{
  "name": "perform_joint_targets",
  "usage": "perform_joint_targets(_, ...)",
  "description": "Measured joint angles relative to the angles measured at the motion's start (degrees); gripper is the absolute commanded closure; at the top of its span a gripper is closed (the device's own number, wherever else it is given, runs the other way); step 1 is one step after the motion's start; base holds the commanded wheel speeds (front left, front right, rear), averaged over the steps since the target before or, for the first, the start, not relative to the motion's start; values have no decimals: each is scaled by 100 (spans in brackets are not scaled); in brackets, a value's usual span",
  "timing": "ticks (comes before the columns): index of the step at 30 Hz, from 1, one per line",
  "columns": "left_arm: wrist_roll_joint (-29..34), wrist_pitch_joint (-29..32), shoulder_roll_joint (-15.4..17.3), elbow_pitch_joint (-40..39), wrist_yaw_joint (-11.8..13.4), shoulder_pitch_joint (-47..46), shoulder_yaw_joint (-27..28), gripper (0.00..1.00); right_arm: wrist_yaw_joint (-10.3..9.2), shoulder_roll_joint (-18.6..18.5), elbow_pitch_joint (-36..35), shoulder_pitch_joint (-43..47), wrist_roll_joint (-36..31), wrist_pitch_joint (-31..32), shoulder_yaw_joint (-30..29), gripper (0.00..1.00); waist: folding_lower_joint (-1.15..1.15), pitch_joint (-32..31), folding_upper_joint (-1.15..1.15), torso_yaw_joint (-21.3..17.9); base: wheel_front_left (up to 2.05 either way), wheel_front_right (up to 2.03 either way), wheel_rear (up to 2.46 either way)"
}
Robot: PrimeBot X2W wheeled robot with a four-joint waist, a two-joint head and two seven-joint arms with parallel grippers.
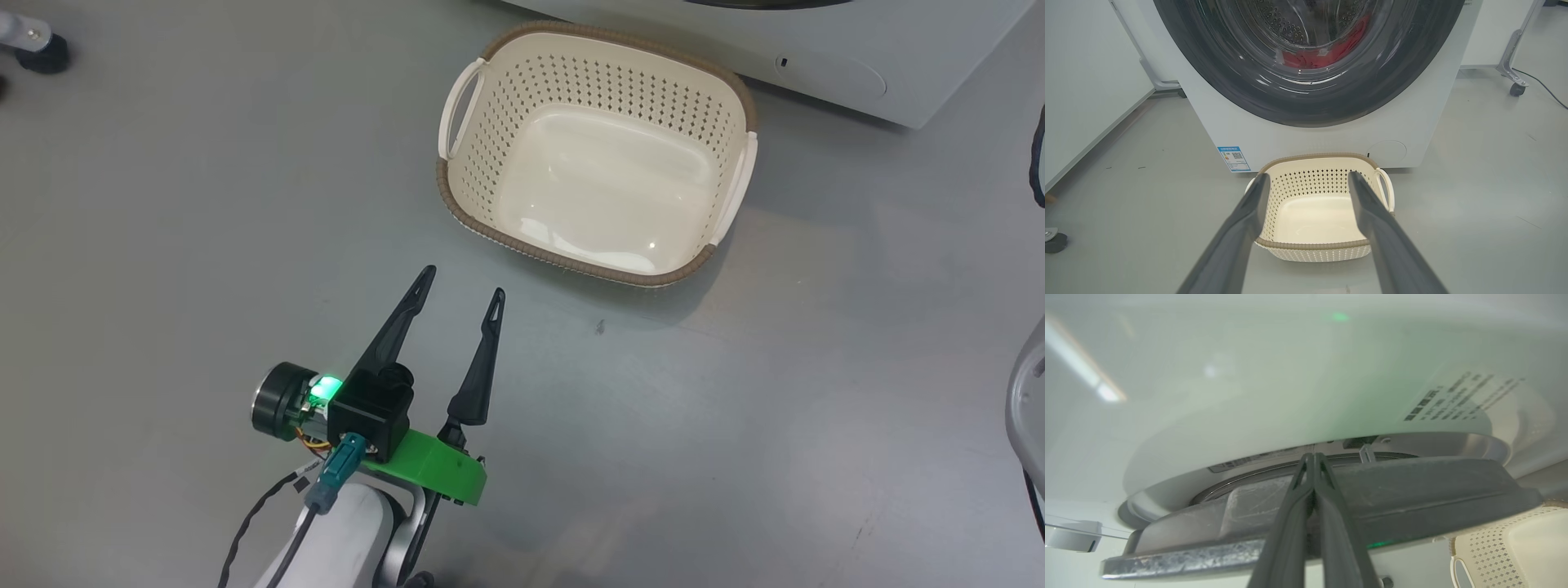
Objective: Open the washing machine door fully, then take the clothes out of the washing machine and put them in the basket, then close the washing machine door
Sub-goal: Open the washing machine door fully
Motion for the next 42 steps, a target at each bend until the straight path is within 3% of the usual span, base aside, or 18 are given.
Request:
perform_joint_targets(8, -71, 0, -1, -5, 1, -20, 24, 0, 0, -108, 222, -115, 123, 428, 66, 100, 0, -7, 0, -9, 0, 0, 0)
perform_joint_targets(25, -31, 0, -1, 93, 11, -31, 109, 0, 18, -89, 614, 16, 119, 683, 142, 100, 0, -235, 0, -102, 0, 0, 0)
perform_joint_targets(42, 82, 0, 0, 276, 12, 2, 13, 0, 312, 96, 1083, 748, 176, 779, 249, 100, 0, -818, 0, -276, 0, 0, 0)
